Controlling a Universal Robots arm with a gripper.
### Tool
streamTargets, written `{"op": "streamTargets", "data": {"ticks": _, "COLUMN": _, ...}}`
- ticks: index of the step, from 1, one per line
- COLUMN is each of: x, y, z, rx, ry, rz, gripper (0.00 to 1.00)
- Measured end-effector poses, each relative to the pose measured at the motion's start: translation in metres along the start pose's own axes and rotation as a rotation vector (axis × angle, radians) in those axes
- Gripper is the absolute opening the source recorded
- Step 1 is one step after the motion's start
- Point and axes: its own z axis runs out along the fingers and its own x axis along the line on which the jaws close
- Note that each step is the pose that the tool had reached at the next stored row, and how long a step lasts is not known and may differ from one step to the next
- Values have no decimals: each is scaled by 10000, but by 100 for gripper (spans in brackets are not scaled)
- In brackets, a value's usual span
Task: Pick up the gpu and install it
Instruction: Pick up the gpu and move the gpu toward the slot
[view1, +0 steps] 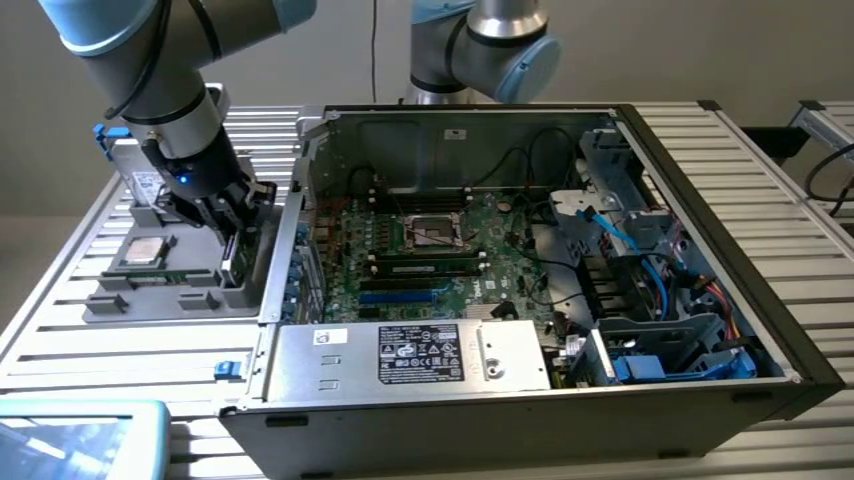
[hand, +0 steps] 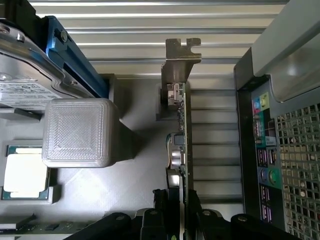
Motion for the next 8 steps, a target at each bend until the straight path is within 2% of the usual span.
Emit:
{"op": "streamTargets", "data": {"ticks": 5, "x": -1, "y": 0, "z": 1, "rx": 2, "ry": 7, "rz": -42, "gripper": 28}}
{"op": "streamTargets", "data": {"ticks": 8, "x": -1, "y": 1, "z": 3, "rx": 26, "ry": 18, "rz": -43, "gripper": 28}}
